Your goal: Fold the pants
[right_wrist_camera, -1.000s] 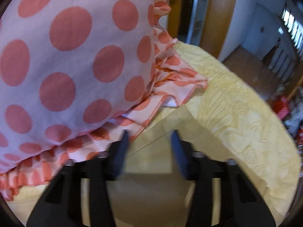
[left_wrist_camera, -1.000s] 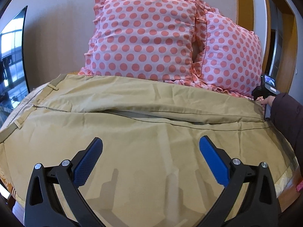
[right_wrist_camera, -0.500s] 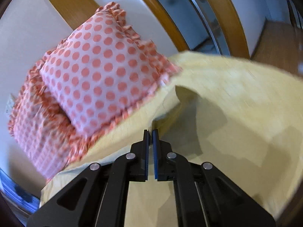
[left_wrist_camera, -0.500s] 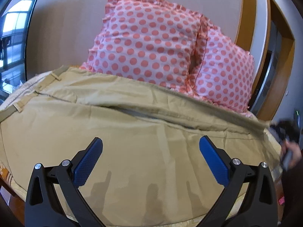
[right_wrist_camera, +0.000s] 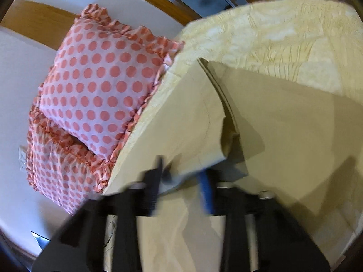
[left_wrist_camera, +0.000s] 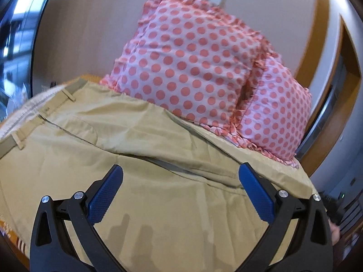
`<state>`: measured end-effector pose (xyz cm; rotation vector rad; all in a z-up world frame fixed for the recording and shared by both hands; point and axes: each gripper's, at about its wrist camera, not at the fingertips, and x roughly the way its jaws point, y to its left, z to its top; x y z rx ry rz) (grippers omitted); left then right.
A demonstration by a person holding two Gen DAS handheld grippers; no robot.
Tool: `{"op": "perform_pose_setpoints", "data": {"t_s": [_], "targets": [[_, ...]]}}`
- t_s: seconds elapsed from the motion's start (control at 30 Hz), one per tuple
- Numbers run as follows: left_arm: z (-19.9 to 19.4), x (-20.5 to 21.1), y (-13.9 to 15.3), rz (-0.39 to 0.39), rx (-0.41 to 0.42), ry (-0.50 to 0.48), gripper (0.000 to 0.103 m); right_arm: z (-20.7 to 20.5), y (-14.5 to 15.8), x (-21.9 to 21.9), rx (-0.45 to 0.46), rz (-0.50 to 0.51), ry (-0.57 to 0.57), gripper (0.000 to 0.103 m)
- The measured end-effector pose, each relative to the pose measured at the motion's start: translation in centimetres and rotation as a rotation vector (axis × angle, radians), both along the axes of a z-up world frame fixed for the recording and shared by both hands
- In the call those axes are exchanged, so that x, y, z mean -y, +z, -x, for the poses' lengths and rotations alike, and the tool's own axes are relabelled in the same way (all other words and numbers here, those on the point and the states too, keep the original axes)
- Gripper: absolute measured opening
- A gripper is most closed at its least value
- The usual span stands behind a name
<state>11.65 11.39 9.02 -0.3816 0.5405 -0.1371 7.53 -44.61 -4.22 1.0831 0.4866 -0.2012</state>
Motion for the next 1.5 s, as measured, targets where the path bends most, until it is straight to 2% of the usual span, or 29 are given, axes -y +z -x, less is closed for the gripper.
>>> {"op": "perform_pose_setpoints", "data": {"t_s": [0.07, 0.1, 0.2, 0.37, 0.53, 0.6, 0.7, 0.73, 0.77, 0.8, 0.83, 0.9, 1.0, 1.07, 1.13, 1.2, 1.23, 1.27, 1.33, 1.37, 1.43, 1.47, 1.5], "targets": [[-1.7, -0.5, -0.1, 0.017, -0.036, -0.003, 0.102, 0.3, -0.6, 0.5, 0.042, -0.045, 0.009, 0.001], [-3.4, -0.9, -0.1, 0.031, -0.066, -0.008, 0.102, 0.9, -0.3, 0.7, 0.099, -0.049, 0.008, 0.001], [-6.8, -1.9, -0.1, 0.071, -0.106, -0.015, 0.102, 3.4, 1.9, 1.3, 0.215, 0.004, -0.017, 0.001], [-14.9, -2.7, -1.4, 0.094, -0.235, 0.051, 0.102, 5.0, 4.5, 2.0, 0.282, 0.043, -0.014, 0.001], [-20.5, -3.2, -3.5, 0.087, -0.351, 0.141, 0.099, 5.4, 5.5, 2.1, 0.305, 0.068, -0.004, 0.001], [-22.0, -3.9, -4.1, 0.111, -0.378, 0.166, 0.08, 5.5, 5.4, 2.2, 0.296, 0.074, 0.001, 0.001], [-22.8, -5.5, -4.9, 0.201, -0.396, 0.176, 0.041, 5.6, 5.2, 2.2, 0.284, 0.079, 0.002, 0.001], [-22.0, -6.1, -4.8, 0.215, -0.391, 0.193, 0.035, 5.6, 5.2, 2.2, 0.279, 0.081, 0.001, 0.001], [-21.3, -6.4, -4.4, 0.21, -0.377, 0.198, 0.023, 5.6, 5.1, 2.2, 0.275, 0.083, 0.0, 0.001], [-20.3, -6.7, -3.8, 0.196, -0.358, 0.192, 0.016, 5.7, 5.0, 2.2, 0.271, 0.09, -0.002, 0.001], [-18.4, -7.0, -2.8, 0.181, -0.323, 0.18, 0.014, 5.9, 5.0, 2.3, 0.267, 0.099, -0.008, 0.001], [-14.7, -7.4, -1.1, 0.168, -0.261, 0.167, 0.014, 6.4, 5.0, 2.5, 0.264, 0.113, -0.023, 0.001], [-6.3, -8.4, 1.0, 0.11, -0.143, 0.165, 0.014, 7.2, 4.5, 3.0, 0.254, 0.114, -0.031, 0.001], [0.0, -9.4, 0.8, 0.077, -0.101, 0.199, 0.014, 7.4, 3.6, 3.2, 0.232, 0.112, -0.025, 0.001], [4.4, -9.9, -0.8, 0.045, -0.116, 0.245, 0.014, 7.4, 2.2, 3.2, 0.185, 0.105, -0.031, 0.001], [6.5, -10.6, -3.4, 0.03, -0.182, 0.265, 0.014, 7.2, 1.0, 3.2, 0.159, 0.083, -0.033, 0.001], [6.9, -11.4, -4.8, 0.07, -0.219, 0.274, 0.014, 7.0, 0.5, 3.2, 0.146, 0.066, -0.035, 0.001], [6.6, -12.3, -5.8, 0.147, -0.248, 0.265, 0.014, 6.9, 0.2, 3.2, 0.143, 0.052, -0.035, 0.001], [5.3, -13.1, -5.8, 0.241, -0.267, 0.222, 0.014, 7.0, 0.4, 3.0, 0.148, 0.057, -0.034, 0.001], [4.4, -13.2, -5.1, 0.247, -0.259, 0.208, 0.014, 7.2, 0.6, 3.0, 0.155, 0.063, -0.032, 0.001], [1.6, -12.5, -2.8, 0.212, -0.217, 0.176, 0.024, 7.6, 1.2, 3.0, 0.171, 0.077, -0.028, 0.001], [-0.1, -12.3, -1.5, 0.197, -0.197, 0.171, 0.033, 7.7, 1.4, 3.0, 0.173, 0.084, -0.028, 0.001], [-1.4, -12.2, -0.8, 0.192, -0.184, 0.172, 0.071, 7.8, 1.6, 3.0, 0.173, 0.088, -0.028, 0.001]]}}
